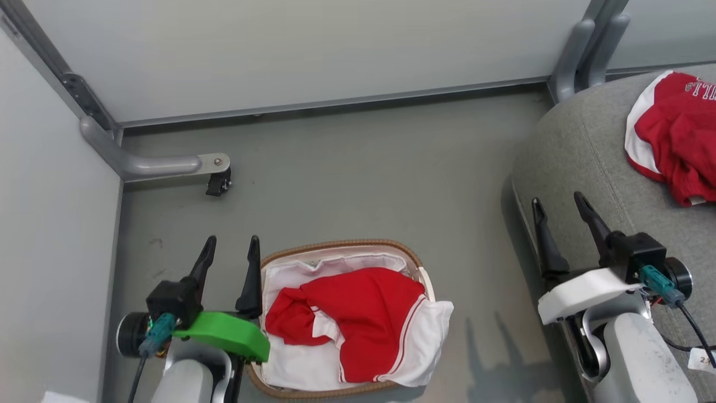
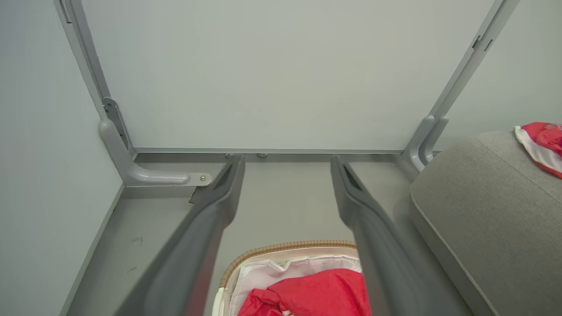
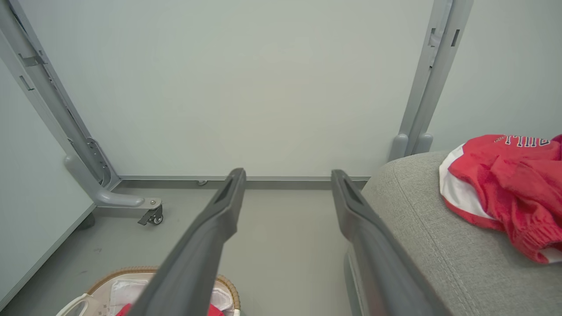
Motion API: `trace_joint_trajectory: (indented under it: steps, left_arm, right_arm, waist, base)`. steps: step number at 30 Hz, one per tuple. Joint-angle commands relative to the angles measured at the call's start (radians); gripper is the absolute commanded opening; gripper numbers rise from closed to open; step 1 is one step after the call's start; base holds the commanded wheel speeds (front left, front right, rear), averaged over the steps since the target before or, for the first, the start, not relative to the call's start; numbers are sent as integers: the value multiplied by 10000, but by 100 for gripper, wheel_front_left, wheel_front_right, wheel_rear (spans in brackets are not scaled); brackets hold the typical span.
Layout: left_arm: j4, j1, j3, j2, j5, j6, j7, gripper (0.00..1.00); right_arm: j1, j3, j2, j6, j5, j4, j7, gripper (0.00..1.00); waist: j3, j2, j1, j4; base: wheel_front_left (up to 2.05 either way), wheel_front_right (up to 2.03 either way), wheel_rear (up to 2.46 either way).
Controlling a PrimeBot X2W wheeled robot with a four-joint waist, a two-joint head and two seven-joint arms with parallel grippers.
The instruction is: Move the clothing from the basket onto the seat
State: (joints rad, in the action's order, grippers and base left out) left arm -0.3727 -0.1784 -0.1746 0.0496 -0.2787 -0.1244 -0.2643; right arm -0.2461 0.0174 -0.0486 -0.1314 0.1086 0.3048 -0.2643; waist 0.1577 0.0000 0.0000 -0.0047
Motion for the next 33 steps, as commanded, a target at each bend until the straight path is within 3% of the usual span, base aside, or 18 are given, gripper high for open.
trace_joint_trajectory:
  steps: [1, 18, 33]
  left_arm:
    - [-198, -470, -149, 77, 246, -69, -1, 100]
    - [-4419, -4381, -3611, 1138, 224, -75, 101, 100]
    - [-6558, -6526, -7025, 2289, -329, -55, 909, 100]
  right_arm:
    - [-242, 38, -36, 14, -70, -103, -4, 100]
    - [-2471, -278, -27, 14, 597, -1083, -3, 100]
    - [-3487, -950, -27, 14, 1298, -1533, -2, 100]
  waist:
    - [731, 0, 0, -316]
    - [4891, 0, 0, -2019]
    - [6867, 0, 0, -2909]
  base:
    - [0, 0, 0]
    - [0, 0, 0]
    - [0, 0, 0]
